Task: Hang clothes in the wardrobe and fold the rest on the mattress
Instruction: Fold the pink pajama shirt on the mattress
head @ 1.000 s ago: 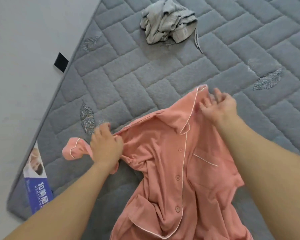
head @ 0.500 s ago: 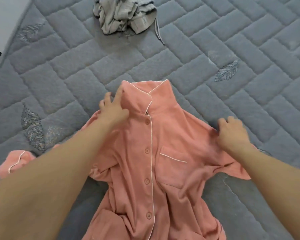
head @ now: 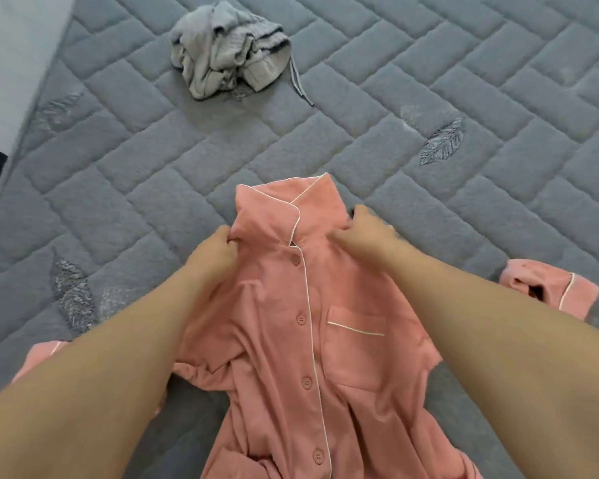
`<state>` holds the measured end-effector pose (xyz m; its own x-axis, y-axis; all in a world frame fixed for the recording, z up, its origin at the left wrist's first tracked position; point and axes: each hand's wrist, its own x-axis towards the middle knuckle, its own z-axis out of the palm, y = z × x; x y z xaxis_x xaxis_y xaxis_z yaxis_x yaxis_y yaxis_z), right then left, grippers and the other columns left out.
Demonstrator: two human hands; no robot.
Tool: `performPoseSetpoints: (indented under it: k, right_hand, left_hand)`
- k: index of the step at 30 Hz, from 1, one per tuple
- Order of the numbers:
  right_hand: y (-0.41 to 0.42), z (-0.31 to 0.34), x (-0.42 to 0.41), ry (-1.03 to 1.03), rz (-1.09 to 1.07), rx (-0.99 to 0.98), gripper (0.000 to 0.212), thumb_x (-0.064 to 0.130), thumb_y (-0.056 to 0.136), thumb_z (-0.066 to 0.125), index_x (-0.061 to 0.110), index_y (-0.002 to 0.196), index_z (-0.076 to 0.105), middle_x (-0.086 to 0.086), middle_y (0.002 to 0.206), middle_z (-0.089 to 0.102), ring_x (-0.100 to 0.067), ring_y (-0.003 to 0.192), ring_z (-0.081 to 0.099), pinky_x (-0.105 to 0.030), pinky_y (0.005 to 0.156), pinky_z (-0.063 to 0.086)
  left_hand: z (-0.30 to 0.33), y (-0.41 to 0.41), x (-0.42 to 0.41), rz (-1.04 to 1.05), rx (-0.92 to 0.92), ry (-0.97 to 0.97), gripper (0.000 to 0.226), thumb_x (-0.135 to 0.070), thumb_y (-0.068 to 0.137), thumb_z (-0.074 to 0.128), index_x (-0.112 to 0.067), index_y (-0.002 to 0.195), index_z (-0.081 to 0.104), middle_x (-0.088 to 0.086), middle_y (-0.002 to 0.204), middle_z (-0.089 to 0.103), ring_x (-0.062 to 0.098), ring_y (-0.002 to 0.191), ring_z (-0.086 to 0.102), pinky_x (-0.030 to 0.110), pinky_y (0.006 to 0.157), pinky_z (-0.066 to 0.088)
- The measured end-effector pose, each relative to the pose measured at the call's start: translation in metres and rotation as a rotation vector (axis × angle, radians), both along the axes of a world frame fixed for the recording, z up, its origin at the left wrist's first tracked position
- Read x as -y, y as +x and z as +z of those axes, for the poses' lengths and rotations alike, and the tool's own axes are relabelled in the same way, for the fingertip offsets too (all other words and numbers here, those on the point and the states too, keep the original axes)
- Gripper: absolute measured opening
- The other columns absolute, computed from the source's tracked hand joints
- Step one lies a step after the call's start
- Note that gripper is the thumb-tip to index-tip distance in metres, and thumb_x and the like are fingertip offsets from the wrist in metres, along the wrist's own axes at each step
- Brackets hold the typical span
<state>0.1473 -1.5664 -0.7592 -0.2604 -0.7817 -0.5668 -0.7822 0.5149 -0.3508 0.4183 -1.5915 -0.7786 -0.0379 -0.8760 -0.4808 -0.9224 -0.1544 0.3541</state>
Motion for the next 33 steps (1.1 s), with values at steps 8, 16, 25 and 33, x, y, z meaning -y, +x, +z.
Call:
performPoseSetpoints:
  k: [8,16,25,33]
  right_hand:
    - [-0.008,0.023,0.08,-0.611,0.062,-0.273,0.042,0.023,0.093,0.048,0.019,0.135,0.049,-0.017,0.122,0.053,-0.037,0.113,0.052,-0.044,0.088,0.038]
    - [0.014,-0.045,-0.118,-0.334,0.239,-0.413,0.064,0.05,0.098,0.031,0.025,0.156,0.022,-0.009,0.16,0.023,-0.028,0.147,0.02,-0.06,0.118,0.006]
    - [0.013,-0.033,-0.241,-0.045,-0.412,-0.376,0.08,0.064,0.082,0.058,0.013,0.14,0.038,-0.02,0.136,0.041,-0.041,0.127,0.038,-0.054,0.104,0.031]
    - [-0.036,-0.003,-0.287,0.445,-0.059,0.111,0.017,0.032,0.083,0.066,0.019,0.082,0.055,0.0,0.086,0.063,-0.018,0.075,0.058,-0.029,0.061,0.04]
  left_hand:
    - [0.04,-0.013,0.088,-0.101,0.254,-0.682,0.04,-0.042,0.1,0.041,-0.02,0.132,0.044,0.02,0.125,0.054,0.041,0.113,0.05,0.051,0.091,0.038]
    - [-0.037,0.009,-0.108,-0.366,0.263,-0.215,0.068,-0.062,0.093,0.005,-0.039,0.157,-0.001,-0.004,0.167,-0.008,0.023,0.152,-0.011,0.064,0.116,-0.013]
    - [0.0,0.001,-0.183,0.534,0.172,0.143,0.07,-0.049,0.085,0.053,-0.005,0.134,0.031,0.023,0.139,0.04,0.044,0.125,0.043,0.05,0.095,0.04]
    - [0.024,0.056,-0.236,0.331,0.409,-0.039,0.052,-0.014,0.072,0.059,0.001,0.119,0.044,0.028,0.118,0.052,0.047,0.106,0.052,0.053,0.086,0.042]
